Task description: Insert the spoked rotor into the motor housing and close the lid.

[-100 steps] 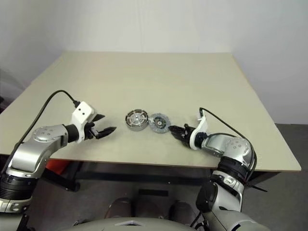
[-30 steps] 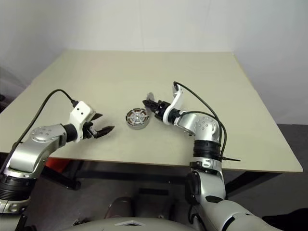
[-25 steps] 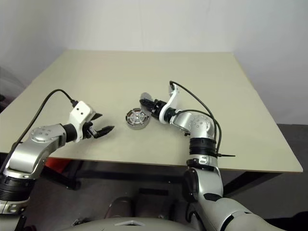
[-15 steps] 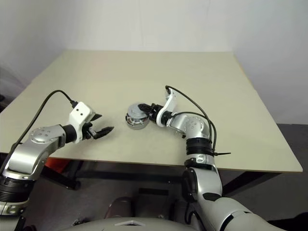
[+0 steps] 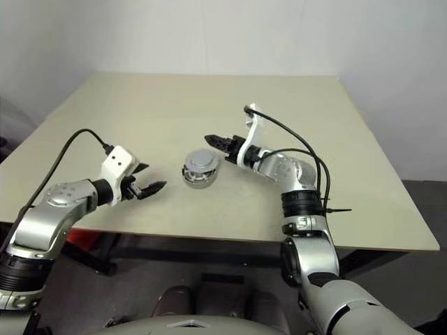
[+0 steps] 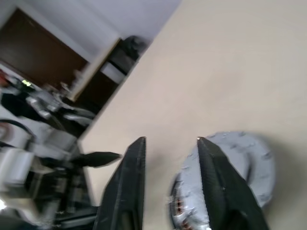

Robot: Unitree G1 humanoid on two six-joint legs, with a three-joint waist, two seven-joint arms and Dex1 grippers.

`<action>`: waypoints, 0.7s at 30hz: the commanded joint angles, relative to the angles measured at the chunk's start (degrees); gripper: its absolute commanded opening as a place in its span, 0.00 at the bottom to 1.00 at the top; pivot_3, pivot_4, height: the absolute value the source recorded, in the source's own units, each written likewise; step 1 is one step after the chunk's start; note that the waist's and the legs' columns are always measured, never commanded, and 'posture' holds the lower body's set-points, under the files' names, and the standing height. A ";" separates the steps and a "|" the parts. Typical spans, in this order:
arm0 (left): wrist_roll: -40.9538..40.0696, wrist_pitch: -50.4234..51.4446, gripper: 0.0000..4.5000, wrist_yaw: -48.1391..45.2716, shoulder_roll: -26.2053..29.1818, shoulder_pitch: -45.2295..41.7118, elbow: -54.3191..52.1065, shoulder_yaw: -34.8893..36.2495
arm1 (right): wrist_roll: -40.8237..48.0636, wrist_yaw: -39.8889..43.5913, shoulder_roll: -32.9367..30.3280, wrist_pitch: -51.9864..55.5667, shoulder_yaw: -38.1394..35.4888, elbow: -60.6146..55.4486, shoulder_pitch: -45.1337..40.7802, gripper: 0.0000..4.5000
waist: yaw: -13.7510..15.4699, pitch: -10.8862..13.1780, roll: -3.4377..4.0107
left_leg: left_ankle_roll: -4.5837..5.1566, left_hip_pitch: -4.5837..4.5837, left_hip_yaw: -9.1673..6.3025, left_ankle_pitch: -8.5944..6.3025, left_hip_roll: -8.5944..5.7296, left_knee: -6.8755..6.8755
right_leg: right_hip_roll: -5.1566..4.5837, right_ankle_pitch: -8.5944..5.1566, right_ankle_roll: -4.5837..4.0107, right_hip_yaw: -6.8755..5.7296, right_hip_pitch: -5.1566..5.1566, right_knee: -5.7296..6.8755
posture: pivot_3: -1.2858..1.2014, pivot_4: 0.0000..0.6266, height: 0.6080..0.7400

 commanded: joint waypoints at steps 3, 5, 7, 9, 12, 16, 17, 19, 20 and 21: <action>0.67 -1.38 0.91 0.19 0.15 -0.91 -0.28 0.82 | -6.74 6.56 1.26 -9.39 7.94 1.19 -0.46 0.00 | -0.15 0.00 0.00 | 0.03 -0.06 0.00 -0.02 0.01 0.00 | 0.01 0.02 -0.04 -0.01 -0.04 -0.02 | 0.52 0.00 1.00; 0.77 -1.37 0.91 0.20 0.17 -0.73 -0.40 1.00 | -9.88 8.58 1.77 -13.22 11.79 0.11 0.82 0.00 | -0.14 0.00 0.00 | 0.08 -0.10 0.00 -0.04 0.02 0.00 | 0.01 0.03 -0.06 -0.03 -0.06 -0.05 | 0.52 0.00 1.00; 1.04 -1.46 0.91 0.28 0.27 -0.59 -0.41 1.11 | -12.56 10.38 2.01 -16.81 14.84 -0.75 1.99 0.00 | -0.13 0.00 0.00 | 0.11 -0.11 -0.01 -0.06 0.02 0.00 | 0.01 0.03 -0.07 -0.05 -0.05 -0.09 | 0.52 0.00 1.00; 1.53 -1.89 0.91 0.31 0.53 -0.31 -0.20 1.07 | -14.86 11.63 2.13 -20.68 16.87 -0.77 2.89 0.00 | -0.07 0.00 0.00 | 0.14 -0.13 -0.01 -0.08 0.02 0.01 | 0.01 0.04 -0.07 -0.05 -0.05 -0.14 | 0.52 0.00 1.00; 2.26 -2.81 0.91 0.15 0.75 0.15 0.35 0.96 | -18.51 11.17 2.85 -28.01 18.44 1.27 3.24 0.00 | -0.11 0.00 -0.01 | 0.18 -0.12 -0.03 -0.10 0.01 0.09 | -0.01 0.04 -0.06 -0.08 -0.04 -0.14 | 0.52 0.00 1.00; 2.76 -3.58 0.91 0.05 0.53 0.54 0.89 0.82 | -21.43 10.88 3.96 -34.42 18.63 4.25 2.76 0.09 | -0.18 0.00 -0.01 | 0.17 -0.07 -0.03 -0.10 0.05 0.10 | 0.00 0.04 -0.07 -0.08 0.03 -0.10 | 0.52 0.00 1.00; 2.84 -3.72 0.91 0.03 0.50 0.65 0.97 0.78 | -21.44 11.02 4.28 -35.09 18.19 4.57 2.52 0.13 | -0.20 -0.01 -0.01 | 0.17 -0.07 -0.03 -0.10 0.05 0.10 | 0.00 0.04 -0.07 -0.08 0.04 -0.10 | 0.52 0.00 1.00; 2.87 -3.93 0.91 -0.07 0.46 0.81 1.11 0.85 | -21.61 11.00 4.70 -35.96 17.44 5.31 2.04 0.28 | -0.25 0.00 -0.01 | 0.17 -0.06 -0.03 -0.10 0.05 0.10 | 0.00 0.05 -0.08 -0.08 0.04 -0.11 | 0.52 0.00 1.00; 2.85 -4.00 0.91 -0.13 0.44 0.88 1.19 0.92 | -21.82 11.09 4.77 -36.31 17.27 5.77 1.87 0.35 | -0.24 0.00 -0.01 | 0.17 -0.07 -0.03 -0.10 0.05 0.10 | 0.00 0.05 -0.09 -0.08 0.04 -0.11 | 0.52 0.00 1.00; 2.86 -4.14 0.91 -0.19 0.44 0.95 1.30 0.98 | -22.03 11.27 4.80 -36.64 17.23 6.24 1.79 0.42 | -0.24 0.00 -0.01 | 0.17 -0.07 -0.03 -0.10 0.05 0.11 | 0.00 0.06 -0.11 -0.08 0.03 -0.11 | 0.52 0.00 1.00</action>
